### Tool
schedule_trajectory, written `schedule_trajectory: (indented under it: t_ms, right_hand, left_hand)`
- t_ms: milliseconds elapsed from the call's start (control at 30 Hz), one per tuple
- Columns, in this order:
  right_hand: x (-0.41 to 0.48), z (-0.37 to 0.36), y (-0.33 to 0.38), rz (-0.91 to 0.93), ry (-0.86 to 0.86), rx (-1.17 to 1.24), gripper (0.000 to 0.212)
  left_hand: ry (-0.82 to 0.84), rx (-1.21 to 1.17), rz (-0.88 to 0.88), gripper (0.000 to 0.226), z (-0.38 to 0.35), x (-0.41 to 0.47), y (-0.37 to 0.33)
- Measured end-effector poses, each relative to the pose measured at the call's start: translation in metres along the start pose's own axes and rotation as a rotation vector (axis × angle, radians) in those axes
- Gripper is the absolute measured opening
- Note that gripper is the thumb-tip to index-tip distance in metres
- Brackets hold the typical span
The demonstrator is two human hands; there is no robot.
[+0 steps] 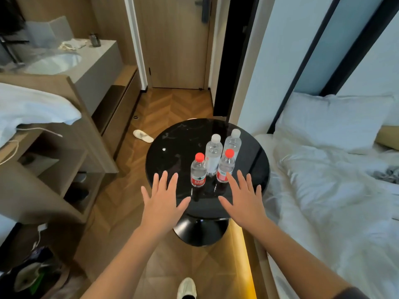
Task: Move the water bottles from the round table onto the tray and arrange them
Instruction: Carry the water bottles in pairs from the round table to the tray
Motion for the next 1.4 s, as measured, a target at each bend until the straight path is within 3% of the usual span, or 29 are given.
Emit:
schedule_trajectory:
  t_ms: [333,633,1033,1200,1400]
  right_hand:
    - [0.11,0.036,-0.036,-0.051,-0.006,-0.007,0.073]
    - [0.2,0.055,-0.057,0.052,0.082,-0.064,0.067]
    - [0.244,0.053,-0.057,0.19,0.201,-0.27,0.029]
    - [0.252,0.057,-0.059,0.212,0.147,-0.242,0.025]
    - [0.259,0.07,-0.063,0.17,0.033,-0.195,0.025]
  left_hand:
    - [-0.018,0.048,-0.131,0.076,0.01,0.114,-0.065]
    - [0.062,0.076,-0.099,0.076,0.0,0.186,-0.116]
    - [0.056,0.03,-0.098,0.028,-0.012,0.219,-0.134]
    - [0.019,-0.054,0.007,0.024,-0.003,0.225,-0.122]
    - [-0.175,-0.042,0.042,0.023,0.041,0.229,-0.097]
Point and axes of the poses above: each hand's wrist, its own x-axis towards the middle knuckle, its own z-axis out of the back of the hand, y = z × x, the point moved 1 cm from there along x, towards the middle knuckle, and after that the axes turned 4 degrees about z, right-handed, at the moved point
